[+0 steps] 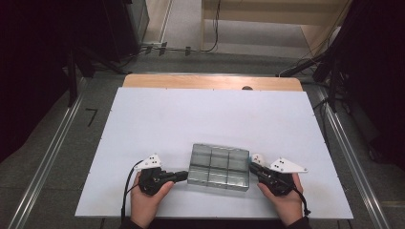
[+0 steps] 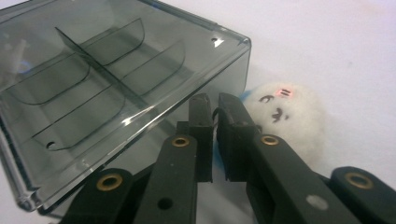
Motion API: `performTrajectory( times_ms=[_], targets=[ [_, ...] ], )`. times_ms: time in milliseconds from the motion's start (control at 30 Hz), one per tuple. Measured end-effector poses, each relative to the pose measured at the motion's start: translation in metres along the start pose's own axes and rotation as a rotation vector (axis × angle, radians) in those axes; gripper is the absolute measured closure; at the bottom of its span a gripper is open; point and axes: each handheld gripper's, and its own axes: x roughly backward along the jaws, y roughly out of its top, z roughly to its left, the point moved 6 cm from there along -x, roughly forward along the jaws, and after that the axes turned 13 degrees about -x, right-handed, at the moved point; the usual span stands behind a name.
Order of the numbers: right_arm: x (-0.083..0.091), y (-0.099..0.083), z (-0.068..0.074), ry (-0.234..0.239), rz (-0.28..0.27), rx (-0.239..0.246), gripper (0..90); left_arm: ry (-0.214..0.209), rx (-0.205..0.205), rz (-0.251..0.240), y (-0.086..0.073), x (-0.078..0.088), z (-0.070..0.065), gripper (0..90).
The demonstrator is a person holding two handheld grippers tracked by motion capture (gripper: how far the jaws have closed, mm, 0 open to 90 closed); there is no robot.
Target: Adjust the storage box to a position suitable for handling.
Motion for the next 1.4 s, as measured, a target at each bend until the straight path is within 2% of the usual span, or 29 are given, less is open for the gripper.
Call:
performTrajectory(
  times_ms=[167,367,667,767,1100,1267,1400],
  targets=[
    [0.0,-0.002,0.003,0.001,0.006,0.025,85.7,-0.011,0.001,-0.001,-0.002,0.002,-0.003,90.0],
    [0.002,-0.006,0.007,0.031,0.017,0.056,87.1,-0.043,0.008,-0.003,-0.005,0.006,-0.008,89.9],
    [0.006,-0.01,0.012,0.059,0.027,0.064,87.4,-0.069,0.0,0.0,-0.009,0.01,-0.014,89.9],
    [0.007,-0.012,0.014,0.066,0.023,0.063,87.4,-0.08,0.009,0.0,-0.01,0.011,-0.013,89.9],
    [0.011,-0.016,0.019,0.085,0.03,0.046,87.5,-0.074,0.012,-0.001,-0.011,0.013,-0.013,90.0],
    [0.014,-0.018,0.023,0.08,0.021,0.055,87.5,-0.07,0.011,0.0,-0.011,0.015,-0.012,90.0],
    [0.015,-0.019,0.024,0.099,0.026,0.055,87.4,-0.068,0.013,0.0,-0.012,0.015,-0.011,90.0]
  ],
)
